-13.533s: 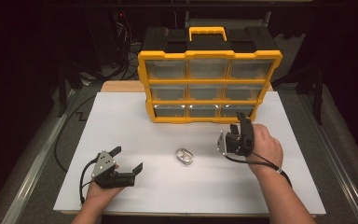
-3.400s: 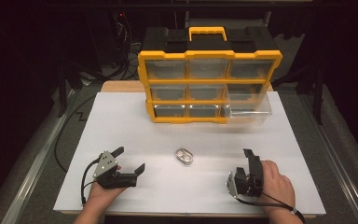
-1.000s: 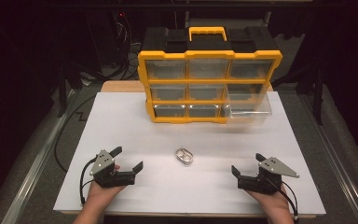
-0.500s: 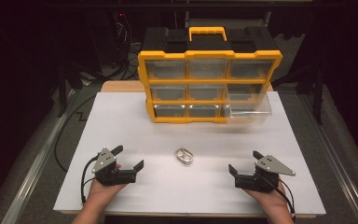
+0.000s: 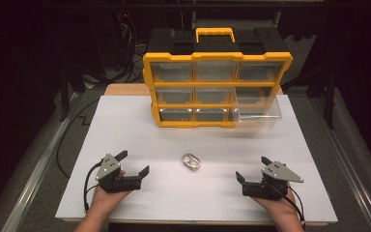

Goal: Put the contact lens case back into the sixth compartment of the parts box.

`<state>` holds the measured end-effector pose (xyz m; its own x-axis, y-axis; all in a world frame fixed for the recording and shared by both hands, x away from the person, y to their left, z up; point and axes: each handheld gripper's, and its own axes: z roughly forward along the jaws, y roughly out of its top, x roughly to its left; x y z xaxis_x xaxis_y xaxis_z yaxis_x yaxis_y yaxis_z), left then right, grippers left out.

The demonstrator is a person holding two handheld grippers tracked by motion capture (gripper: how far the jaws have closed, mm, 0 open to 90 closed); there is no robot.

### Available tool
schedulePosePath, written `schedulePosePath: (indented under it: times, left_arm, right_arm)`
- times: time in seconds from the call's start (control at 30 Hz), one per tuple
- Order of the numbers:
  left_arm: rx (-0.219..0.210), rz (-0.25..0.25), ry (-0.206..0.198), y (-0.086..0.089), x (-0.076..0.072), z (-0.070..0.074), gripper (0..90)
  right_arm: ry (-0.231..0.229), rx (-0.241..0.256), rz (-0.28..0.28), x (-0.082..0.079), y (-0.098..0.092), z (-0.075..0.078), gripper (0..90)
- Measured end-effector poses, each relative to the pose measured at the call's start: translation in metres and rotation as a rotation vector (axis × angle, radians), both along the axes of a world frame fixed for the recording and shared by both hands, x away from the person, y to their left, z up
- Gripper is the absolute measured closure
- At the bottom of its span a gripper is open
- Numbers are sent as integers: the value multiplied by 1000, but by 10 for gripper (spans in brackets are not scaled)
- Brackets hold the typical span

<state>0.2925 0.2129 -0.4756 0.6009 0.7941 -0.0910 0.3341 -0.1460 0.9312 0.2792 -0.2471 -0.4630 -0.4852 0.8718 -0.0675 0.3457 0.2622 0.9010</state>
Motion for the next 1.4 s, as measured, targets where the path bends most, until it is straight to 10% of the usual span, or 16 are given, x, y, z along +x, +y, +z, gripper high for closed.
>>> schedulePosePath:
  times: [0.4,1.4]
  left_arm:
    - [3,-23,-21,-2,-2,3,6]
    - [12,-44,-8,-4,-2,2,3]
  right_arm:
    - [15,-14,6,-4,3,1,1]
    - [215,-91,35,6,7,-8,0]
